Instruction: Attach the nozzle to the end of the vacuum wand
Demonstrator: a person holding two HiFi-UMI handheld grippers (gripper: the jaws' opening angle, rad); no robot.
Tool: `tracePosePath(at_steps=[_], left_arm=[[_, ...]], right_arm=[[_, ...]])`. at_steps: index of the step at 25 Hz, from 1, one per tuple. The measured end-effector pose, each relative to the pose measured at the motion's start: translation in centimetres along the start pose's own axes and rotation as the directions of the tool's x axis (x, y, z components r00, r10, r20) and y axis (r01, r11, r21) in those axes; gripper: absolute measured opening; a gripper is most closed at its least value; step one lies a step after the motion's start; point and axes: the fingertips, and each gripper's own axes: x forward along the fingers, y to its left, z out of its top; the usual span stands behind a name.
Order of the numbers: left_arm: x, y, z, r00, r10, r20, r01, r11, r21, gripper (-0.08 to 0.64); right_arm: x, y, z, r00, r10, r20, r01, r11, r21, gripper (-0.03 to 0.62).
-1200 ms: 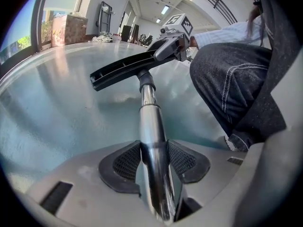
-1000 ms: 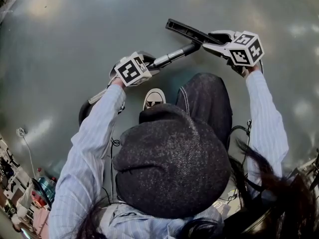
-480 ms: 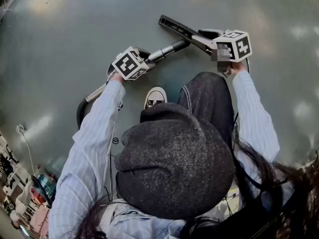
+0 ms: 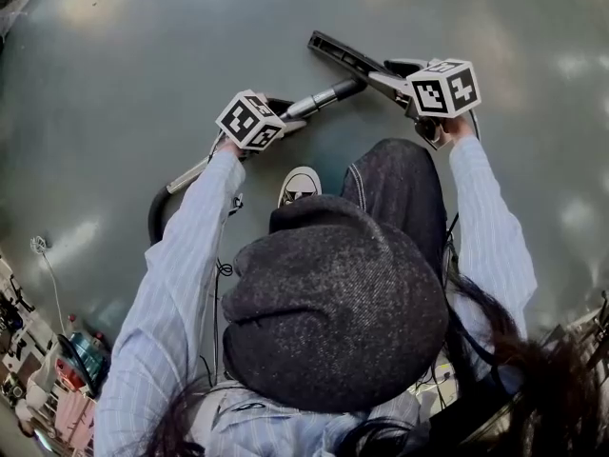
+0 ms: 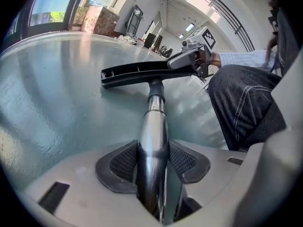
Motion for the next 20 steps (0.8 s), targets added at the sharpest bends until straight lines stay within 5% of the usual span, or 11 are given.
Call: tracePosePath(at_steps=[5,10,14,20], left_arm=[[-0.7,0.3,0.2,0.998,0.068,0.001,-0.068,0.997,0.039,0.206],[-2.5,0.3,0.8,0.983,0.182,-0.027,-0.175,0.97,0.17,0.206],[-5.8,-0.4,3.4,0.972,0.206,0.111,-0.217,0.971,0.099,0.206],[-9.4,-1.3,7.6,0.91,0.237,0.34,-0.23,0.971,-0.062,0.194]], right_arm=[[-2.2,-1.0,0.1,0.996,-0.089,-0.012,0.089,0.995,-0.052,0.207],[-4.9,-0.5,-0.1,0.999,-0.042,0.03,0.042,0.999,-0.02,0.207],[-7.0,1.4,0.5,0.995,-0.023,0.1,0.025,1.0,-0.018,0.207],[-8.0,4.9,1.5,0.98,0.004,0.198,0.016,0.995,-0.097,0.206]])
